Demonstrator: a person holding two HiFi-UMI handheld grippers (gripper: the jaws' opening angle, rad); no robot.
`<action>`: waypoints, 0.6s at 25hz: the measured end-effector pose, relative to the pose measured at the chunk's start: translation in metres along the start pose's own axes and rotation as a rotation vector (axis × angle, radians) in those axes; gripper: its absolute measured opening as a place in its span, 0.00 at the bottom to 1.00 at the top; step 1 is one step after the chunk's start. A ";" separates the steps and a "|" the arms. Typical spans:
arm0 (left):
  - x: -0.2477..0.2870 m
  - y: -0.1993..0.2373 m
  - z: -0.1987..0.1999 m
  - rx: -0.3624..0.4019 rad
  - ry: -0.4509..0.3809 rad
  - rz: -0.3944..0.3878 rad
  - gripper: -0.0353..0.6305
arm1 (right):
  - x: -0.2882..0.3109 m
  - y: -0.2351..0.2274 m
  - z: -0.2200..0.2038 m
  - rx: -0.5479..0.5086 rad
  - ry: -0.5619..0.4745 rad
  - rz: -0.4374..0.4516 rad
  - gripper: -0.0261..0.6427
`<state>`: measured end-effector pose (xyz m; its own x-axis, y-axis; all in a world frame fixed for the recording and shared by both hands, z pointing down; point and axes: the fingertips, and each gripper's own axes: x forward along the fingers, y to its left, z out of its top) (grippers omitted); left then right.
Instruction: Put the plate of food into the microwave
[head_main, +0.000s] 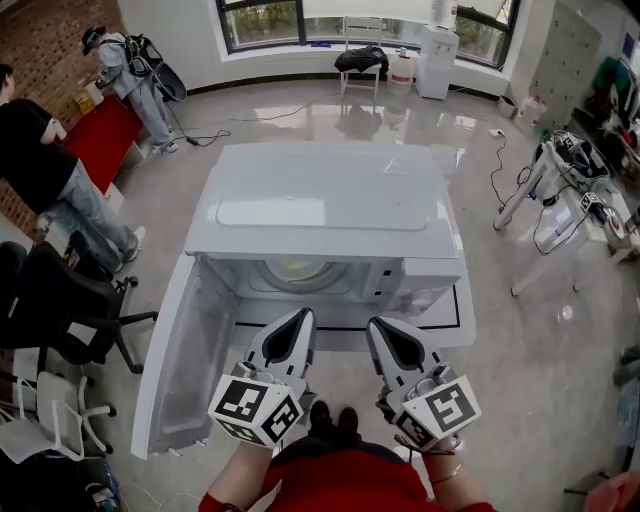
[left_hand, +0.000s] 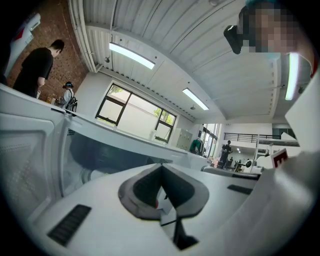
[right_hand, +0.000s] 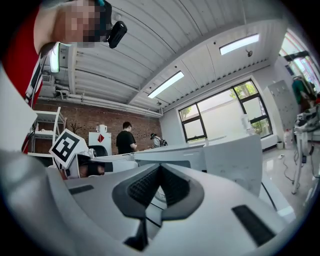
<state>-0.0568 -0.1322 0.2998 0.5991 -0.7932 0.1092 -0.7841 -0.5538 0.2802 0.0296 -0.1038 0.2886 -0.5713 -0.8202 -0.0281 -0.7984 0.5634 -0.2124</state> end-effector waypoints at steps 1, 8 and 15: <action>0.000 0.000 0.000 -0.003 0.003 -0.005 0.06 | -0.002 -0.002 0.002 0.008 -0.008 -0.010 0.06; 0.002 -0.006 -0.002 0.010 0.021 -0.039 0.06 | -0.015 -0.008 -0.003 -0.054 0.025 -0.072 0.06; 0.001 -0.006 0.002 -0.015 0.021 -0.041 0.06 | -0.010 0.000 0.005 -0.068 -0.003 -0.071 0.06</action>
<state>-0.0518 -0.1303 0.2967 0.6345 -0.7640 0.1174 -0.7562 -0.5822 0.2987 0.0360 -0.0956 0.2842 -0.5125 -0.8585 -0.0178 -0.8479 0.5092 -0.1476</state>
